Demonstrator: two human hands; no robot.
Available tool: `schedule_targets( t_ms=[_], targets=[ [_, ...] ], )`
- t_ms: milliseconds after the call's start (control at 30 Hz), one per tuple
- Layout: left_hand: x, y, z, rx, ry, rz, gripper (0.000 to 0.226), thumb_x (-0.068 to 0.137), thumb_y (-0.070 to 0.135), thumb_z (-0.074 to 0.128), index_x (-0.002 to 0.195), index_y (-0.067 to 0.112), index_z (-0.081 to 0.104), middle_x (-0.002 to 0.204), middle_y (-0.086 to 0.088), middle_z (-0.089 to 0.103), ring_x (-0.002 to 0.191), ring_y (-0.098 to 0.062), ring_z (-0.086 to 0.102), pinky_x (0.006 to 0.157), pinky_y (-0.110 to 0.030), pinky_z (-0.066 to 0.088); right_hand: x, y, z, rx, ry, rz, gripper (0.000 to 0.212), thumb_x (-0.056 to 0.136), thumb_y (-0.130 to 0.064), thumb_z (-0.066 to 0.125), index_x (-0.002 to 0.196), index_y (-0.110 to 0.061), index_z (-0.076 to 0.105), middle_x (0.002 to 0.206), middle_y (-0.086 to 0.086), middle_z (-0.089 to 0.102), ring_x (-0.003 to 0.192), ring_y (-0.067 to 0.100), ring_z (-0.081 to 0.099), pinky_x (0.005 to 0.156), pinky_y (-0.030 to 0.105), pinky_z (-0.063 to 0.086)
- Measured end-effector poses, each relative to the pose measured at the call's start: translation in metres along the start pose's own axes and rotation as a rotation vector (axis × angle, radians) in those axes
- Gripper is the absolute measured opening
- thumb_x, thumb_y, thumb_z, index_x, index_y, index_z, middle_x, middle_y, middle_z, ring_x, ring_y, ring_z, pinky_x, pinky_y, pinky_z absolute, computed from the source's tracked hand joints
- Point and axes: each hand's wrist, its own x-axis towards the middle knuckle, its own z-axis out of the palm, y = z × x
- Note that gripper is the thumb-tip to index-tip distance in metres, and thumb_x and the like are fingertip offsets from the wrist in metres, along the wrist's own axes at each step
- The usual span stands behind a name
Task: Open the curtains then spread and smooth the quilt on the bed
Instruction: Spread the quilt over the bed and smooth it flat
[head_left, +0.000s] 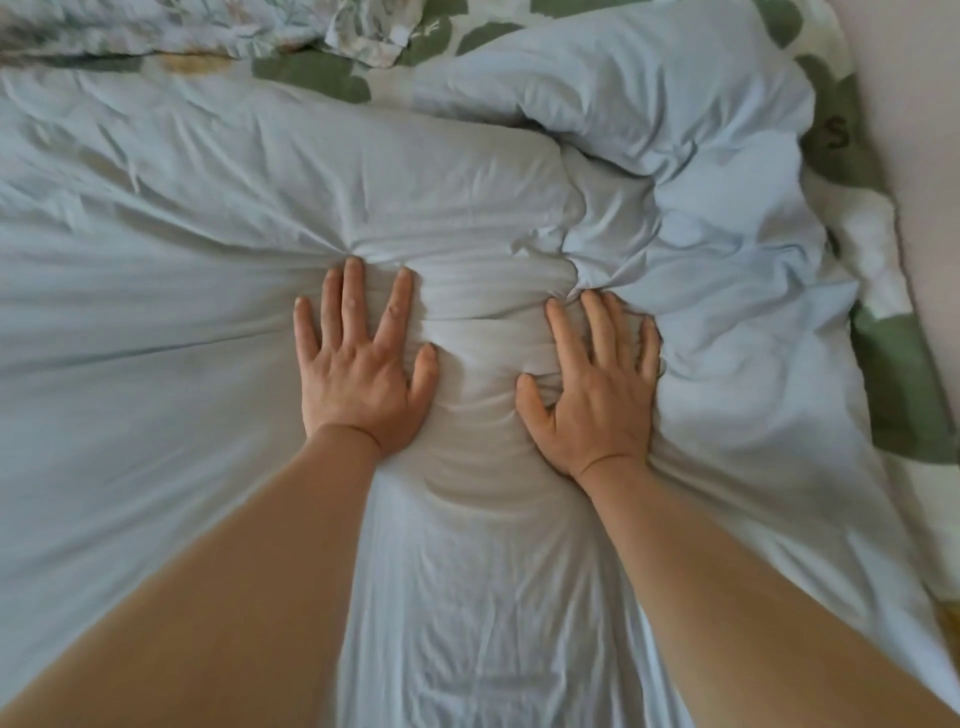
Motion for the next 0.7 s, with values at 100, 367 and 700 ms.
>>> schedule_targets(
  t_ms=[100,367,700],
  targets=[
    [-0.001,0.001,-0.001,-0.006,-0.012,0.013,0.073,0.083,0.057,0.028,0.152,0.035,0.013,0.159,-0.013,0.008,0.147,-0.029,0.006,0.118,-0.051,0.0,0.0,0.001,0.0,-0.013,0.003,0.003,0.07,0.079,-0.054,0.044,0.143,-0.025,0.042,0.151,0.01,0.034,0.142,0.028,0.027,0.116,0.054,0.012],
    [-0.001,-0.003,-0.002,-0.04,0.005,0.013,0.074,0.081,0.057,0.032,0.151,0.036,0.019,0.159,-0.012,0.014,0.147,-0.027,0.009,0.118,-0.05,0.001,-0.002,-0.002,-0.002,-0.004,-0.003,-0.008,0.069,0.078,-0.052,0.046,0.142,-0.024,0.045,0.149,0.01,0.036,0.14,0.028,0.031,0.116,0.053,0.013],
    [0.003,-0.005,-0.003,-0.033,-0.011,0.025,0.077,0.078,0.055,0.037,0.15,0.033,0.024,0.156,-0.014,0.021,0.144,-0.03,0.017,0.117,-0.052,0.007,0.153,-0.042,-0.053,0.328,0.574,-0.081,0.034,0.098,-0.022,0.042,0.119,-0.007,0.063,0.133,0.018,0.052,0.119,0.028,0.047,0.1,0.037,0.036]
  ],
)
